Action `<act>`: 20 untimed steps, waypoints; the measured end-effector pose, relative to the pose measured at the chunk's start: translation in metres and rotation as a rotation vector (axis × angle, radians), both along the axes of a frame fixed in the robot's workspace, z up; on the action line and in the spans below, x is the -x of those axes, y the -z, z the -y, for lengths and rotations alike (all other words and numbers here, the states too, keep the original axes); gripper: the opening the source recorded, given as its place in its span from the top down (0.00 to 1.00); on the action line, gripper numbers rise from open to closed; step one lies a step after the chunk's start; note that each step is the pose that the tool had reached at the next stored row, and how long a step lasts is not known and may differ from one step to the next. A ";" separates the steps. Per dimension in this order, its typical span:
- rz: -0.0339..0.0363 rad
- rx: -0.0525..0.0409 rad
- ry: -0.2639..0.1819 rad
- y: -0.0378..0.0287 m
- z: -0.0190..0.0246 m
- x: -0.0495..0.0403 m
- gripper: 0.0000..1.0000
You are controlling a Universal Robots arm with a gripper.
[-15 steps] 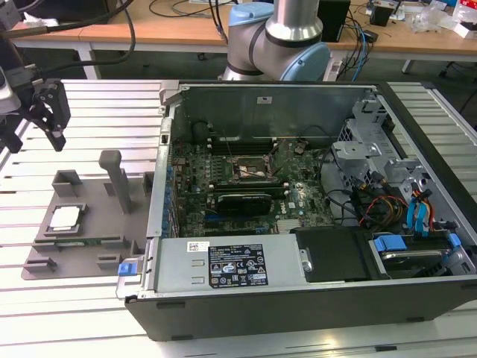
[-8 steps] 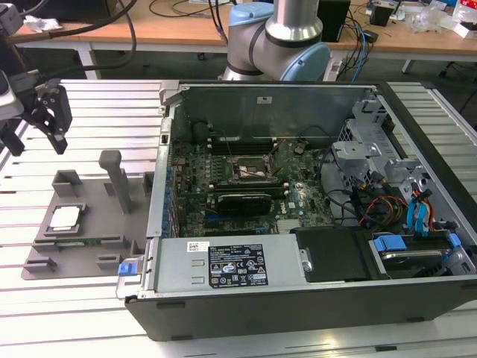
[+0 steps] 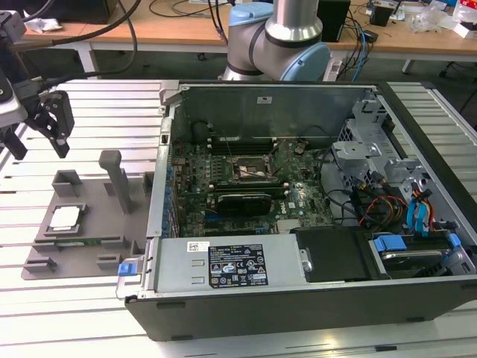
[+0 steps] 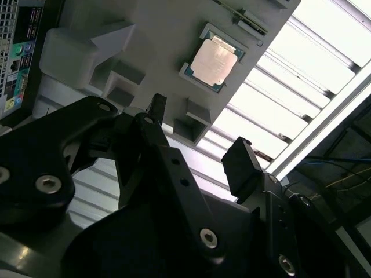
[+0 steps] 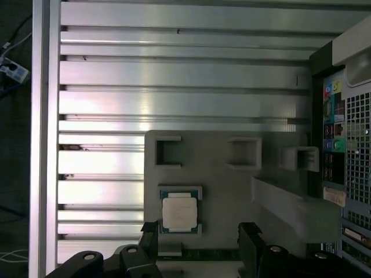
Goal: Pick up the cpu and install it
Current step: 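Pick up the cpu and move it towards the insertion slot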
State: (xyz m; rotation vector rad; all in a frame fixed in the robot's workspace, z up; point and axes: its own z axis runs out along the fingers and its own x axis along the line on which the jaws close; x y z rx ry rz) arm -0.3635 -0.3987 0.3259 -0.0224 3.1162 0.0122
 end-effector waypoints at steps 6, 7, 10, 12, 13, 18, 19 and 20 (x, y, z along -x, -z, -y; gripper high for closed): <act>0.0001 0.0000 0.000 0.0063 0.0000 0.0000 0.34; 0.0002 0.0000 0.000 0.0070 0.0000 0.0000 0.34; 0.0001 0.0000 0.000 0.0091 0.0000 0.0000 0.34; 0.0002 -0.0001 0.000 0.0103 0.0000 0.0000 0.34; 0.0001 0.0000 0.000 0.0109 0.0000 0.0000 0.34; 0.0001 0.0000 0.000 0.0157 0.0000 0.0000 0.34; 0.0001 0.0000 0.000 0.0169 0.0000 0.0000 0.34; 0.0000 0.0000 0.000 0.0180 0.0000 0.0000 0.34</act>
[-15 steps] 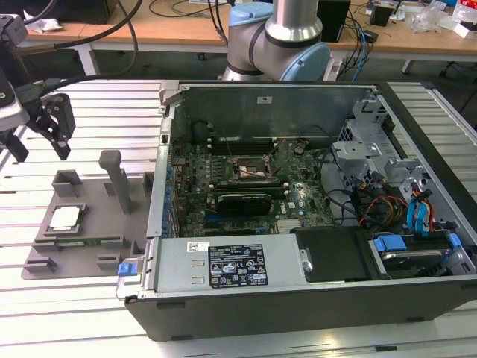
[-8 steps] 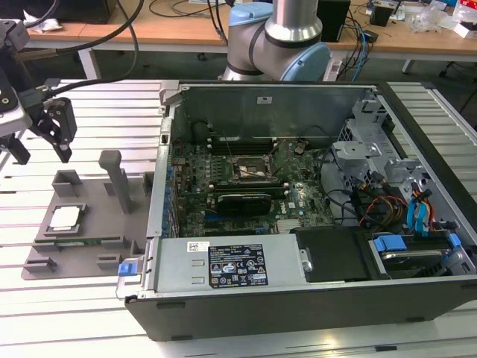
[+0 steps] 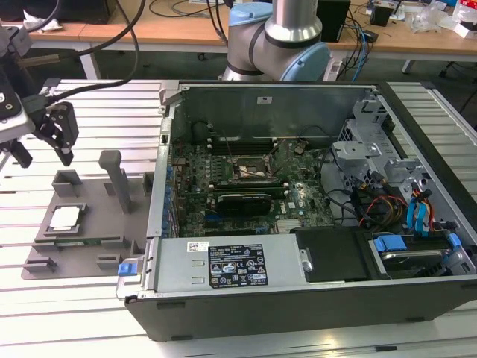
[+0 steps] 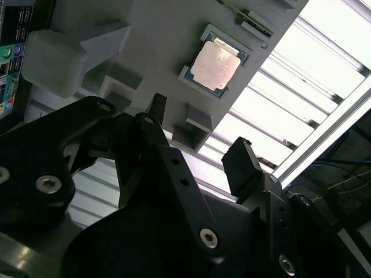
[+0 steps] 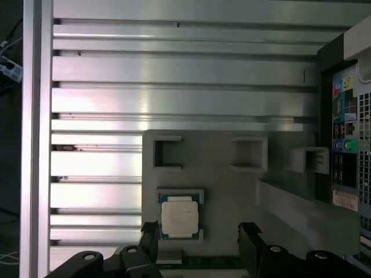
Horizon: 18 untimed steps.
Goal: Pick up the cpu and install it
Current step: 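Pick up the cpu and move it towards the insertion slot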
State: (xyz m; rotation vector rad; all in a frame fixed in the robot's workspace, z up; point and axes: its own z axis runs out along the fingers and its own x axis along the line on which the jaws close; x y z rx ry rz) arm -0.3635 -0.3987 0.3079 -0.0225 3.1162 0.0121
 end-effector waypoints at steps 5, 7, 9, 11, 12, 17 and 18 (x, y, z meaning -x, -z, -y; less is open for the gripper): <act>0.0000 0.0000 0.000 0.0057 0.0000 0.0000 0.34; 0.0000 0.0000 0.000 0.0070 0.0000 0.0000 0.34; 0.0001 -0.0001 0.000 0.0096 0.0000 0.0000 0.34; 0.0000 0.0000 0.000 0.0120 0.0000 0.0000 0.34; 0.0001 0.0000 0.000 0.0132 0.0000 0.0000 0.34; 0.0001 -0.0001 0.000 0.0173 0.0000 0.0000 0.34; 0.0001 -0.0001 0.000 0.0180 0.0000 0.0000 0.34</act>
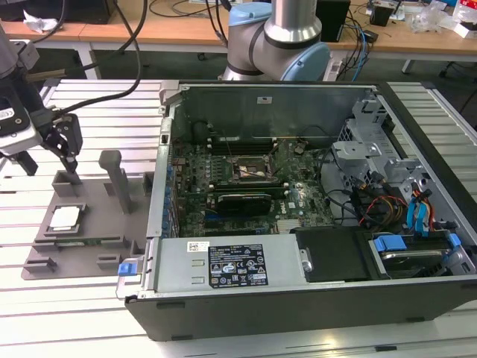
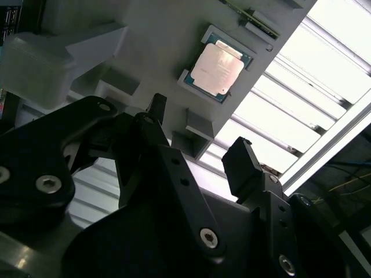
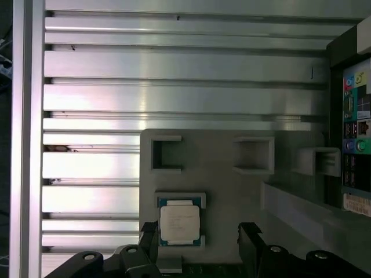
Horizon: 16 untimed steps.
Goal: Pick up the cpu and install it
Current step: 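Pick up the cpu and move it towards the insertion slot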
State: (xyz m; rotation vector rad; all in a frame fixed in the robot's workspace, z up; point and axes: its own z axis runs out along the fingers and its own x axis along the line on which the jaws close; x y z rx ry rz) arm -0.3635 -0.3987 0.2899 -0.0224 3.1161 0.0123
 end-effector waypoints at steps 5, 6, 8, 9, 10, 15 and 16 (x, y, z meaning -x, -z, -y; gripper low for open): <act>-0.0001 0.0001 0.000 0.0039 0.0000 0.0000 0.34; -0.0001 0.0000 0.000 0.0048 0.0000 0.0000 0.34; -0.0001 0.0001 0.000 0.0067 0.0000 0.0000 0.34; -0.0001 0.0000 0.000 0.0073 0.0000 0.0000 0.34; -0.0001 0.0000 0.000 0.0080 0.0000 0.0000 0.34; 0.0000 0.0000 0.000 0.0187 0.0000 0.0000 0.34; -0.0001 0.0001 0.000 0.0191 0.0000 0.0000 0.34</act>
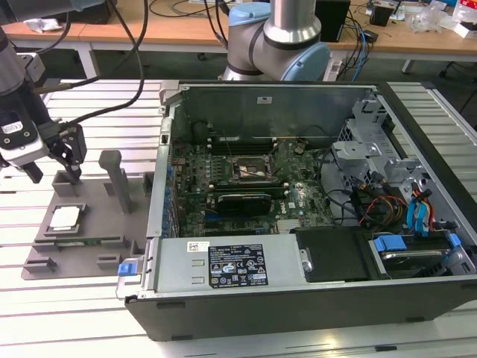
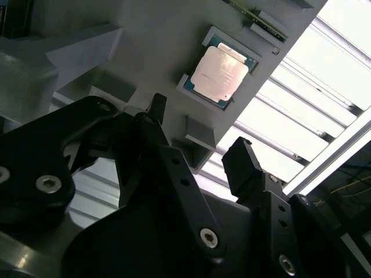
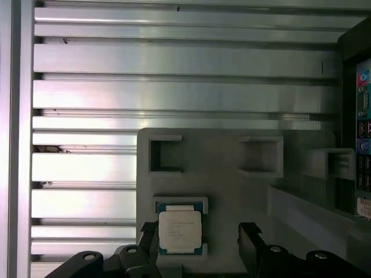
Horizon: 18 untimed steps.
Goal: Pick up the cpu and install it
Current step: 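Pick up the cpu and move it towards the insertion slot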
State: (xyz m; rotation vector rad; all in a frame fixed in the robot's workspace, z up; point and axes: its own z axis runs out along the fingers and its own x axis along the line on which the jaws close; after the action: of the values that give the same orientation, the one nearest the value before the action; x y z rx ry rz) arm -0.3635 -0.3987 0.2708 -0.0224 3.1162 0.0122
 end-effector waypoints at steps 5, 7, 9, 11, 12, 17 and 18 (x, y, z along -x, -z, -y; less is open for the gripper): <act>0.0001 0.0000 0.000 0.0025 0.0000 0.0000 0.34; 0.0001 -0.0001 0.000 0.0044 0.0000 0.0000 0.34; 0.0001 0.0000 0.000 0.0059 0.0000 0.0000 0.34; 0.0001 0.0000 0.000 0.0076 0.0000 0.0000 0.34; 0.0001 0.0000 0.000 0.0086 0.0000 0.0000 0.34; 0.0000 0.0000 0.000 0.0141 0.0000 0.0000 0.34; -0.0001 0.0001 0.000 0.0156 0.0002 0.0002 0.34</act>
State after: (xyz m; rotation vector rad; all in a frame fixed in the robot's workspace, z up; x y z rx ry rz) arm -0.3637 -0.3989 0.2552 -0.0221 3.1163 0.0120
